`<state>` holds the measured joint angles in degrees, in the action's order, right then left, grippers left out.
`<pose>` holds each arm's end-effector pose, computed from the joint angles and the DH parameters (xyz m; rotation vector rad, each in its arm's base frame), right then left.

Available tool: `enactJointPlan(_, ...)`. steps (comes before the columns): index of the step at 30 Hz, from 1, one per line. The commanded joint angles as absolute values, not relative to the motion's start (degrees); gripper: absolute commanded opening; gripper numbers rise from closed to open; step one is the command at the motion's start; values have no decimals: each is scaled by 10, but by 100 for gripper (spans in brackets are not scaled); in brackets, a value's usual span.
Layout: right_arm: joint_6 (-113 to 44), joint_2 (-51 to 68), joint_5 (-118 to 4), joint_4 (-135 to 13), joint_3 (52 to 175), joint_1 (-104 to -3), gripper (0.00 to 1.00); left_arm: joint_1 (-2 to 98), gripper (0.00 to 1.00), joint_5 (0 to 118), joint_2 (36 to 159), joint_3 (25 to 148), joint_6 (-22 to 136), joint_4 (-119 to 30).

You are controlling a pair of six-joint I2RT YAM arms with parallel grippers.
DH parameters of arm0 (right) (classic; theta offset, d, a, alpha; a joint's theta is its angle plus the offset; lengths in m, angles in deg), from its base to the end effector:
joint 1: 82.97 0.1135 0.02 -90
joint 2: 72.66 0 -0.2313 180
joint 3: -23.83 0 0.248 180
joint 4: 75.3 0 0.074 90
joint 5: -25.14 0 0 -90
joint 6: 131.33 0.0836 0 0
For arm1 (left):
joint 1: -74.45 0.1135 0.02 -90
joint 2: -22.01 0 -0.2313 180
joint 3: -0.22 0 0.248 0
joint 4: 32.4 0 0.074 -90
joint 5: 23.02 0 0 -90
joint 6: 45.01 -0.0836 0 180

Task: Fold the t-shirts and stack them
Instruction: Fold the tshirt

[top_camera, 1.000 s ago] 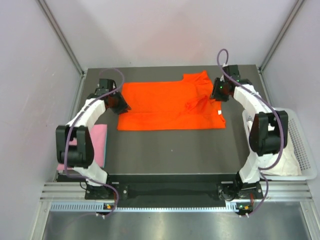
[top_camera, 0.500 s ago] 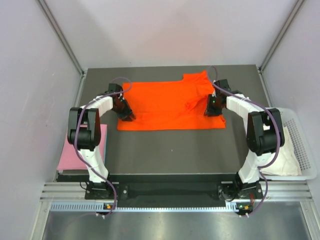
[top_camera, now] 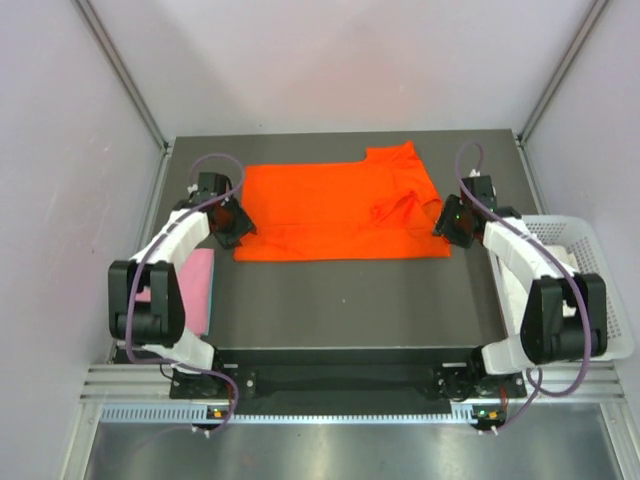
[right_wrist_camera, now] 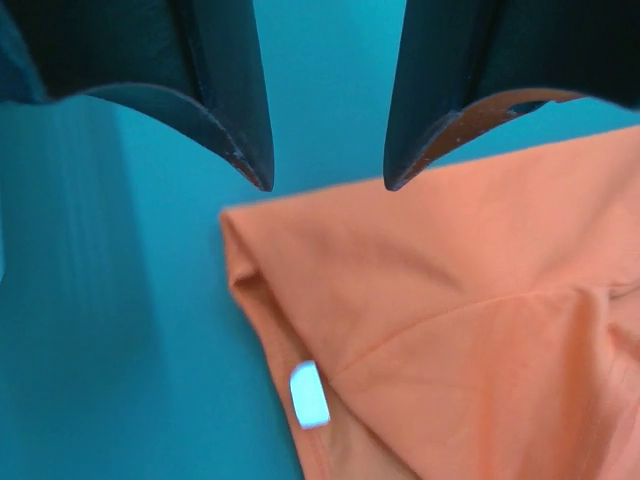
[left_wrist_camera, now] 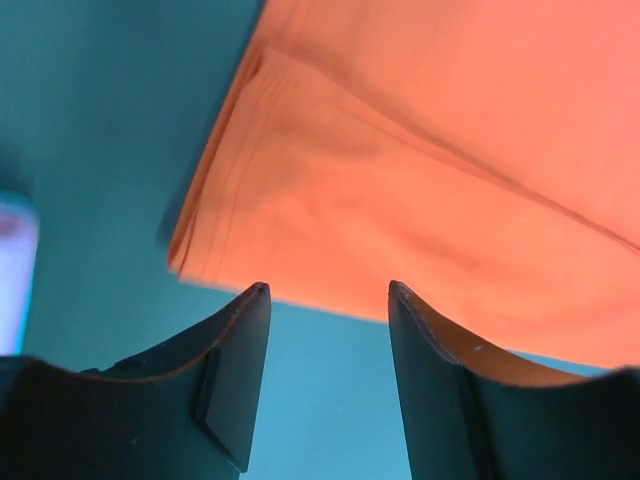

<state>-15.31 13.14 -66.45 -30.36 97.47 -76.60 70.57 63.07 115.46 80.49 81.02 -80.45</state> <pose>0.3293 0.0344 0.1596 0.4501 2.5374 0.1779 0.3500 -0.0294 0.1499 -0.7181 2.5764 -0.3199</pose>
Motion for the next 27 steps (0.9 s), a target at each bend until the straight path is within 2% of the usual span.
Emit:
enactJointPlan(1, 13, 61, -667, -408, 878, -759, 51, 712, 56, 638, 1087, 712, 934, -764)
enactJointPlan(6, 93, 32, -718, -428, 823, -736, 56, 713, 56, 659, 1111, 669, 1028, -748)
enactJointPlan(11, 125, 9, -741, -497, 747, -738, 58, 713, 56, 712, 1101, 651, 1046, -735)
enactJointPlan(27, 158, 75, -745, -535, 733, -758, 54, 730, 54, 745, 1150, 656, 1039, -729)
